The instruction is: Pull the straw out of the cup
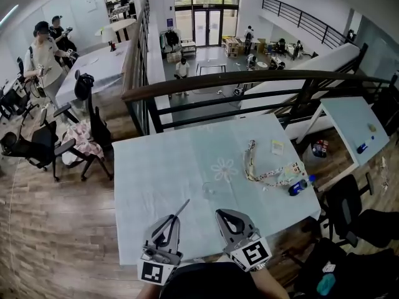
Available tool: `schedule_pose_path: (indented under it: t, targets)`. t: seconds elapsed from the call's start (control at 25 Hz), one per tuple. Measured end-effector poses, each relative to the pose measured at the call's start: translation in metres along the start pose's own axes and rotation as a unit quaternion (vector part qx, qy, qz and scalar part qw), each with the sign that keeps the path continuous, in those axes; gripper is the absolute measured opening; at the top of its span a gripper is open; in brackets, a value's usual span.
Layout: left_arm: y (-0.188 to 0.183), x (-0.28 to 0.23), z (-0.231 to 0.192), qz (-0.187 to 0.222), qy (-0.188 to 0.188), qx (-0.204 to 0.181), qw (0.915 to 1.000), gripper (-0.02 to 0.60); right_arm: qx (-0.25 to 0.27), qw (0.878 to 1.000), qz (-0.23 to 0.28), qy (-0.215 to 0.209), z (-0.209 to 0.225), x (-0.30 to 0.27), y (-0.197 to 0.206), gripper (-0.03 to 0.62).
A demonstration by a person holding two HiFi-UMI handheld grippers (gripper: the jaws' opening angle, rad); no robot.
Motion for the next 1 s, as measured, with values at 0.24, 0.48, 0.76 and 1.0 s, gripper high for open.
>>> schedule_pose_path:
  t: [0.24, 0.48, 0.76, 1.0]
  targets:
    - [-0.004, 0.025, -0.005, 0.010, 0.006, 0.013, 0.9998, 0.037, -0.013, 1.000, 0.020, 0.005, -0.027, 0.004, -0.003, 0.009]
    - [-0.013, 0.033, -0.013, 0.021, 0.022, 0.012, 0.9995, 0.037, -0.006, 1.000, 0.017, 0.002, -0.041, -0.002, -0.005, 0.009]
    - [-0.003, 0.043, -0.018, -0.014, 0.022, 0.013, 0.9996, 0.037, -0.007, 1.000, 0.012, 0.006, -0.047, 0.000, -0.007, 0.009]
    - [-0.001, 0.033, -0.014, -0.003, 0.025, 0.018, 0.9995, 0.037, 0.004, 1.000, 0.016, 0.001, -0.045, -0.005, -0.015, 0.009]
Point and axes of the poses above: the fingertips, and each gripper's own axes: x backward along the fingers, z to its right, y out of its underside, the point moved 7 cm from there along x, backward along the fingers, and after that the axes turned 6 degrees about -y, right-handed, at the moved point
